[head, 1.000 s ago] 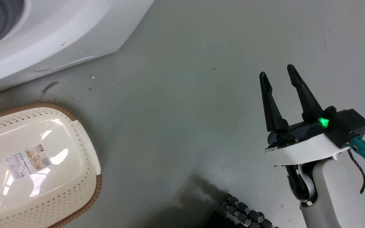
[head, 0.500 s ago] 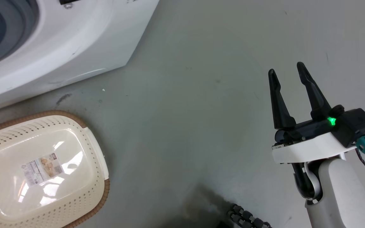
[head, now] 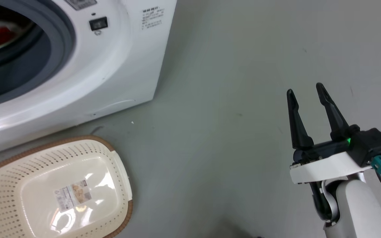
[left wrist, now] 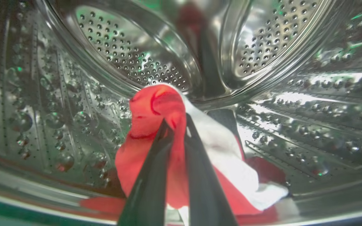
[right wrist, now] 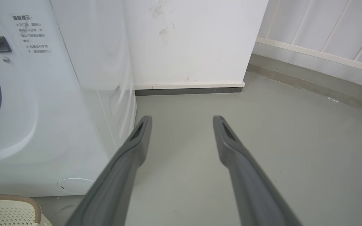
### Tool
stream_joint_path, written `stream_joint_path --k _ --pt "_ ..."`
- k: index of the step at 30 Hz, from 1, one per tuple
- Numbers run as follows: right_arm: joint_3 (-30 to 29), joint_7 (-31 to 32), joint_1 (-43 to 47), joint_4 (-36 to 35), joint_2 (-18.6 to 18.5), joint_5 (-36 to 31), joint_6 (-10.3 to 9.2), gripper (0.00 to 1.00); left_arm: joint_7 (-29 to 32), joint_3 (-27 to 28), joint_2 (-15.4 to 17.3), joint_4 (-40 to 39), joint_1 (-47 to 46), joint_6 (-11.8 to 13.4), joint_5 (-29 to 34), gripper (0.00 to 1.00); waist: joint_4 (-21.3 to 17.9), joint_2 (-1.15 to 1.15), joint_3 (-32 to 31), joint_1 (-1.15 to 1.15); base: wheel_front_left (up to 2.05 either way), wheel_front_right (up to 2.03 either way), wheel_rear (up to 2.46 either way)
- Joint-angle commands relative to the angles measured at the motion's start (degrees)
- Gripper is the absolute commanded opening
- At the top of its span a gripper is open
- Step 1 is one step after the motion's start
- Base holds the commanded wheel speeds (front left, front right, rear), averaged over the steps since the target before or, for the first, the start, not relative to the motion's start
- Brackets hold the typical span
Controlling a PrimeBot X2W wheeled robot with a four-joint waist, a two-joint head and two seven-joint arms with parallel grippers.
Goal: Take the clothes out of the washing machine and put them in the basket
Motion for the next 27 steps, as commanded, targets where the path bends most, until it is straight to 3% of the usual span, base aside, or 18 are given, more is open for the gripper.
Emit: stream_joint_path --k 1,7,14,20,27 --pt "-0.4 -0.1 1.1 0.0 0.0 -0.5 -0.04 1.00 -1.9 0.4 -0.5 0.7 1.2 -0.2 -0.7 0.00 1.4 0.00 -3.3 0.00 0.00 0.00 0.00" --pt "-1.4 -0.1 3.9 0.4 0.0 -2.3 -0.04 1.00 -7.9 0.2 -3.0 3.6 5.9 -1.5 -2.2 0.00 4.1 0.00 -9.4 0.00 0.00 0.00 0.00" --pt "-2.5 0.1 6.2 0.6 0.0 -3.5 -0.04 1.00 -10.2 -0.4 -5.4 4.1 10.7 -2.3 -3.2 0.00 6.7 0.00 -13.9 0.00 0.00 0.00 0.00" --pt "-3.4 1.5 8.8 -1.0 0.0 -4.6 -0.04 1.00 -11.9 -0.5 -8.0 0.3 17.0 -1.8 -4.1 0.00 9.2 0.00 -18.0 0.00 0.00 0.00 0.00" --pt "-4.4 3.6 11.8 -3.4 0.0 -5.5 -0.04 1.00 -12.1 -0.7 -11.5 -9.4 26.7 -1.5 -5.6 0.00 12.4 0.00 -21.8 0.00 0.00 0.00 0.00"
